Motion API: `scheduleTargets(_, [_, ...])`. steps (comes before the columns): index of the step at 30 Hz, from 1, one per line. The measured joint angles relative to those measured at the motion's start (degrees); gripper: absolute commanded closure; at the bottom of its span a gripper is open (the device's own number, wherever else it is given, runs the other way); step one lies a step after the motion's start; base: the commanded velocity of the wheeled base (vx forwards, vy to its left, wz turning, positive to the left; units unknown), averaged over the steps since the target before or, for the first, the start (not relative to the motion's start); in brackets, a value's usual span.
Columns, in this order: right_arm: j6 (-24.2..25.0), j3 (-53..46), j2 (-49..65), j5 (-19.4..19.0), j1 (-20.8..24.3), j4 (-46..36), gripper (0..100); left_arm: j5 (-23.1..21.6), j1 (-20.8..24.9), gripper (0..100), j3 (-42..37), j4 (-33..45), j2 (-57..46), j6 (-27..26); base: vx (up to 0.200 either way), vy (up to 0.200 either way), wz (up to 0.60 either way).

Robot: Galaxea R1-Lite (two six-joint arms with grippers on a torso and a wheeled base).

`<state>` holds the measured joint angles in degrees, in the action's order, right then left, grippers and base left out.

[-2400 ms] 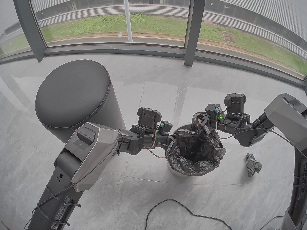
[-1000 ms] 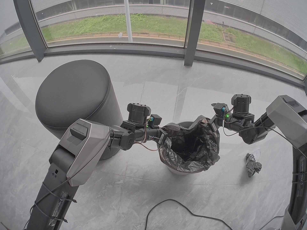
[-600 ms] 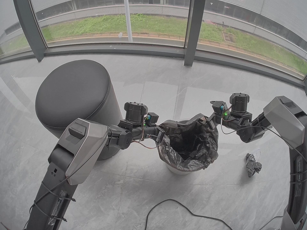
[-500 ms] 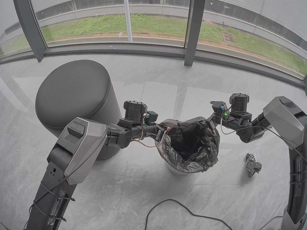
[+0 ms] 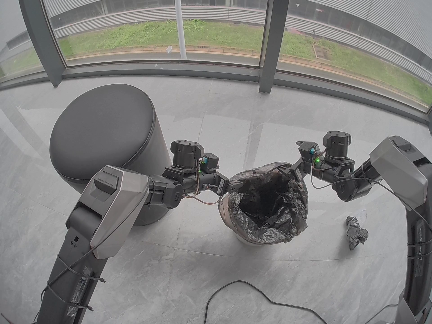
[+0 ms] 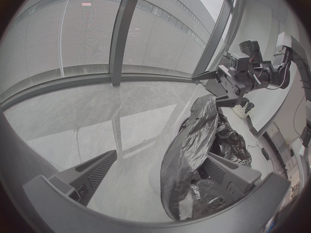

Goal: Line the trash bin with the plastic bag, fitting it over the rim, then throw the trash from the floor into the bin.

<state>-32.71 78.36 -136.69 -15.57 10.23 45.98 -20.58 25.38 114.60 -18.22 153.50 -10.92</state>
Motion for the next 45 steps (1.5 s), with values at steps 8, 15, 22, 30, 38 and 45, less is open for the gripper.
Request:
scheduleTargets(8, [3.0,5.1,-2.8,0.5,-0.1,0.6,0,1.8,-0.5,0,0.0,-1.7,0.2,0.0,0.000,0.000,0.00])
scheduleTargets(15, [3.3,7.1,-5.1,0.9,-0.1,0.4,0,2.1,-2.6,0,0.0,-1.5,-3.1,0.0,0.000,0.000,0.00])
scheduleTargets(22, [3.9,8.1,-6.1,1.2,-1.3,-1.0,0,3.4,-1.8,0,0.0,-0.5,-7.7,0.0,0.000,0.000,0.00])
scheduleTargets(30, [4.0,9.4,-5.8,1.0,-3.0,-4.3,0,3.7,0.0,0,0.0,1.5,-9.4,0.0,0.000,0.000,0.00])
scheduleTargets(38, [4.0,7.2,-3.7,0.8,-3.5,-4.7,0,4.6,1.9,0,0.0,1.6,-9.8,-0.1,0.000,0.000,0.00])
scheduleTargets(45, [3.9,3.1,-2.3,0.2,-6.2,-4.7,0,4.7,1.5,0,0.0,2.5,-11.7,-0.1,0.000,0.000,0.00])
